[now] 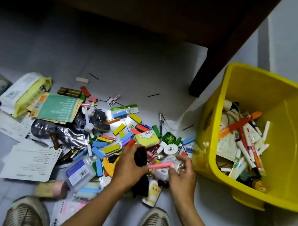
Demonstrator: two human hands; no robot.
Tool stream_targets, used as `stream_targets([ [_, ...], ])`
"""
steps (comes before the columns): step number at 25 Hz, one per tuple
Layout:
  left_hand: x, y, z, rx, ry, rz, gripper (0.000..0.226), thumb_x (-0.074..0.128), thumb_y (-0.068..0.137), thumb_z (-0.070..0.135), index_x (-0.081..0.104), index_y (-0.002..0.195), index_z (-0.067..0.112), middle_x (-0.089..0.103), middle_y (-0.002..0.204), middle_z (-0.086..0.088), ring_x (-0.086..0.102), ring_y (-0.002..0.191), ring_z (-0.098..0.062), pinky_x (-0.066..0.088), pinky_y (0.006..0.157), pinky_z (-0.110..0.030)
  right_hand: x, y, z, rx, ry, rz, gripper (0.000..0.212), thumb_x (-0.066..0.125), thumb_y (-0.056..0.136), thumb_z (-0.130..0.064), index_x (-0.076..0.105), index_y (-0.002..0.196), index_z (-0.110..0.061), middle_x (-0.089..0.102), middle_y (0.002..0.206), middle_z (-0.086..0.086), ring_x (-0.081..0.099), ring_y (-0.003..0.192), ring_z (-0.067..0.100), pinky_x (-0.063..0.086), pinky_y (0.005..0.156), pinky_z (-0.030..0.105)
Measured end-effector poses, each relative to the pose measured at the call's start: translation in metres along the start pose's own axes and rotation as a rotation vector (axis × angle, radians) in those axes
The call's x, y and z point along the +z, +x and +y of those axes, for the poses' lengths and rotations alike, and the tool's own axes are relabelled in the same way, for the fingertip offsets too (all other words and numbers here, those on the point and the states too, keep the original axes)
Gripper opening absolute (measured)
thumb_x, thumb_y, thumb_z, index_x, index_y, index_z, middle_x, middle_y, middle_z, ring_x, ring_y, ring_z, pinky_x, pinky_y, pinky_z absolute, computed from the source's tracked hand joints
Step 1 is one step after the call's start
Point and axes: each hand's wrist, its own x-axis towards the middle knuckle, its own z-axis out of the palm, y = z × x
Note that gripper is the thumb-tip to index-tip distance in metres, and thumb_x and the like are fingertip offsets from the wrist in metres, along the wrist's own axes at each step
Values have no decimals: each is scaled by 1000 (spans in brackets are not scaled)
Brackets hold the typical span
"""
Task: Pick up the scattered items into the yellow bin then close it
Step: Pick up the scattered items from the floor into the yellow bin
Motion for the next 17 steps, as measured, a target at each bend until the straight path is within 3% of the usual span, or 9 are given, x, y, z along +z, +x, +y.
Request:
stream_targets([
  [3, -31, -10, 26, -179, -468, 78, 65, 80, 74, 16, 51, 131, 32, 57, 121, 1, 60, 107, -21, 56, 89, -42, -20, -25, -27, -127, 165, -35, 51, 58, 83, 11, 62, 99, -37, 68, 89, 12, 64, 73, 39, 54, 53, 52],
  [6, -51, -24, 80, -125, -650, 81, 41, 78, 76, 20, 58, 108, 36, 66, 106, 0, 68, 89, -21, 56, 61, -27, -58, -43, -64, -278, 352, 81, 49, 60, 78, 17, 64, 99, -26, 71, 91, -11, 62, 58, 3, 48, 46, 20],
  [8, -45, -28, 133, -65, -701, 35, 36, 77, 76, 18, 59, 105, 30, 68, 102, -4, 69, 81, -20, 52, 52, -23, -93, -43, -91, -321, 466, 239, 45, 62, 78, 16, 65, 97, -25, 69, 97, -11, 57, 60, -4, 46, 49, 14],
  [10, -28, -32, 189, 9, -703, -53, 46, 78, 77, 16, 56, 117, 21, 66, 103, -5, 69, 82, -19, 53, 52, -22, -132, -36, -114, -335, 570, 380, 41, 64, 80, 12, 63, 98, -25, 67, 107, 4, 62, 68, -2, 49, 53, 16],
  [12, -10, -41, 241, 73, -703, -183, 63, 78, 79, 26, 47, 133, 17, 62, 120, -7, 68, 95, -22, 59, 64, -29, -167, -28, -127, -312, 576, 457, 36, 68, 85, -1, 61, 112, -24, 66, 116, 12, 68, 86, 11, 57, 66, 27],
  [14, -1, -45, 275, 56, -597, -251, 86, 69, 82, 54, 27, 150, 23, 42, 148, -7, 53, 125, -28, 53, 93, -44, -191, -19, -129, -214, 343, 401, 49, 69, 89, -24, 50, 133, -27, 64, 124, 9, 66, 105, 24, 56, 85, 43],
  [15, -1, -42, 281, 27, -525, -246, 91, 58, 84, 65, 17, 154, 25, 30, 157, -7, 40, 136, -31, 43, 105, -49, -196, -16, -126, -175, 116, 376, 55, 68, 89, -31, 45, 139, -28, 62, 128, 6, 62, 111, 26, 52, 91, 43],
  [17, -12, -34, 263, -5, -441, -186, 83, 46, 90, 65, 14, 156, 26, 22, 161, -4, 29, 143, -32, 32, 112, -50, -189, -22, -116, -228, -124, 404, 46, 66, 89, -29, 52, 132, -26, 64, 121, 0, 62, 108, 22, 51, 88, 36],
])
